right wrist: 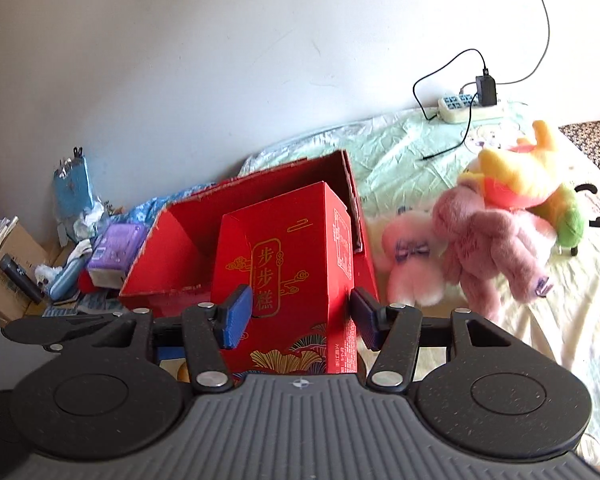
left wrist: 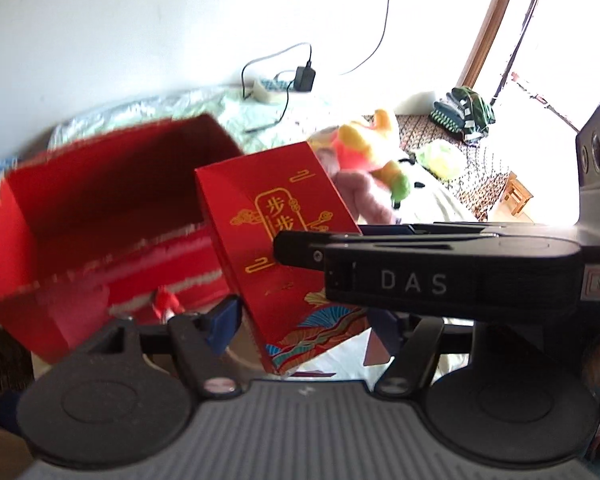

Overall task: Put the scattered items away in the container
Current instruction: 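Lift the red gift box and carry it over the red container, then lower the gift box into the red container and open both tools, then raise both tools out of the red container, then close the right tool on the rim of the clear tape roll, then lift the tape roll with the right tool over the red container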

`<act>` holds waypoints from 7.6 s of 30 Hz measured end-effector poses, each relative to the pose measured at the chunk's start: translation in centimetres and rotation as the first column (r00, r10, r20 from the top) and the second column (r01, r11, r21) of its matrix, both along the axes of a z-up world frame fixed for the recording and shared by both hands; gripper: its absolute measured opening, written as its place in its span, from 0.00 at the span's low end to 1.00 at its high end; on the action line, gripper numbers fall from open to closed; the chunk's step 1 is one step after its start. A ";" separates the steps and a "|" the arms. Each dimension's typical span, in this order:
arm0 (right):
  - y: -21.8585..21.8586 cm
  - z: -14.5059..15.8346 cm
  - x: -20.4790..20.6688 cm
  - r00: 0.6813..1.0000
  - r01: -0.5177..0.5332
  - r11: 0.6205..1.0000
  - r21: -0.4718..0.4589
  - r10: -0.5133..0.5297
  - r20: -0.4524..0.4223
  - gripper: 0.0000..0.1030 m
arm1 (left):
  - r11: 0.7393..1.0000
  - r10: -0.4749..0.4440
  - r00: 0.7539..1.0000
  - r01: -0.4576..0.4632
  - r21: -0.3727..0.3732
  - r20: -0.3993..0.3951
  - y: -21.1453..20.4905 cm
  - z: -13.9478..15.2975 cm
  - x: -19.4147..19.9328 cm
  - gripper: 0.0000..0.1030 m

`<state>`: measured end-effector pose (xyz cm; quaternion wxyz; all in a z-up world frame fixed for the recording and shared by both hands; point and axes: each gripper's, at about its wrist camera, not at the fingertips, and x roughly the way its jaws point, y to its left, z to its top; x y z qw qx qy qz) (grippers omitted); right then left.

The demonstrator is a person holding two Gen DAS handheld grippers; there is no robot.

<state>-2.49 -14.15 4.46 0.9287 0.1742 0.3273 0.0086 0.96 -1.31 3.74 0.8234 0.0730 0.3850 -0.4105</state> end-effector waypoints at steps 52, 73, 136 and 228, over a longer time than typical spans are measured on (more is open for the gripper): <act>8.0 -8.9 20.4 0.818 -0.108 0.918 0.380 0.300 -0.490 0.36 | 0.933 0.273 0.962 -0.264 0.246 -0.004 6.5 -6.0 16.9 0.69; 8.7 -12.2 21.0 0.784 0.066 0.884 0.462 0.241 -0.572 0.32 | 0.964 0.213 0.975 -0.199 0.178 -0.063 6.7 -6.3 17.3 0.60; 3.7 -0.7 5.6 0.991 -0.048 0.989 -0.138 0.030 -0.132 0.86 | 0.739 0.609 0.778 -0.627 0.247 0.152 5.7 -2.7 6.3 0.99; 2.9 -5.1 20.8 0.951 -0.148 0.989 -0.023 0.136 -0.278 0.09 | 0.917 0.317 0.948 -0.306 0.255 -0.003 0.1 -5.9 20.2 0.20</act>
